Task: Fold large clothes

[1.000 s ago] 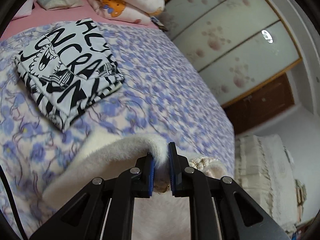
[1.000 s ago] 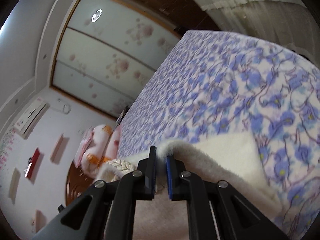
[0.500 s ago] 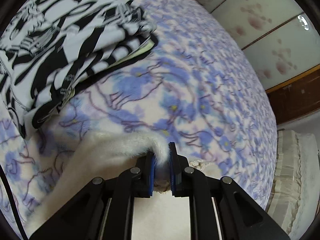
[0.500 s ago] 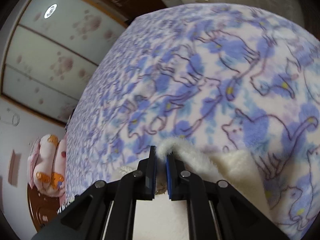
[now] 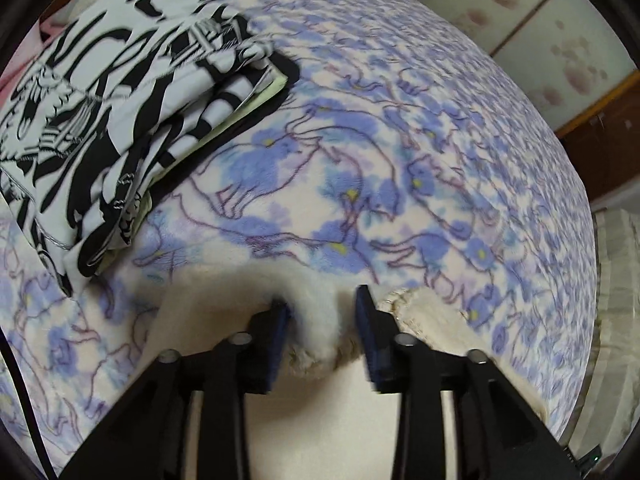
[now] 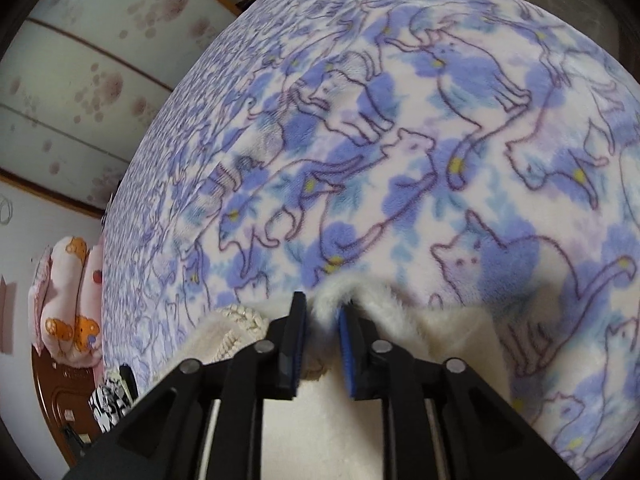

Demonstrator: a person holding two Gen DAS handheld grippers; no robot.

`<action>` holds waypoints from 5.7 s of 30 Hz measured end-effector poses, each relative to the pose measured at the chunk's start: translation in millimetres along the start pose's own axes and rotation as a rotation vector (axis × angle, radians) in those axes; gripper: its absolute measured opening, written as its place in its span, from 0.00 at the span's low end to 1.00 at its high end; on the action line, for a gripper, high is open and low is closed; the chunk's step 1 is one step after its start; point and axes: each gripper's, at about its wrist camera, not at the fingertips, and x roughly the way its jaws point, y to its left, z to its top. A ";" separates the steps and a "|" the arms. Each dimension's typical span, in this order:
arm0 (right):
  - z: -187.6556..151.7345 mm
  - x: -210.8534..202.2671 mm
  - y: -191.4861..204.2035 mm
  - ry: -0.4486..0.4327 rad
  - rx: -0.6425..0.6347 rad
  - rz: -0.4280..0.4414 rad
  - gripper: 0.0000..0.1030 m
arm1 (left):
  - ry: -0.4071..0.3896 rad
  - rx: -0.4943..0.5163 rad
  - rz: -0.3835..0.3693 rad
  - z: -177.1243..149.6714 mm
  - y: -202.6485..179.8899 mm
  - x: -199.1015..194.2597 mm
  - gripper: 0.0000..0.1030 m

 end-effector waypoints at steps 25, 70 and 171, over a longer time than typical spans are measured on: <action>-127.7 -92.7 -91.4 0.074 -0.119 -0.141 0.65 | 0.016 -0.005 0.145 -124.6 145.0 -67.0 0.78; -256.8 -156.7 -10.2 -0.146 -0.677 -0.138 0.11 | 0.030 0.450 0.083 -255.2 41.4 -107.4 0.30; -89.4 46.8 65.2 -0.042 -0.563 0.102 0.00 | 0.143 0.460 -0.340 -62.5 -56.5 89.0 0.01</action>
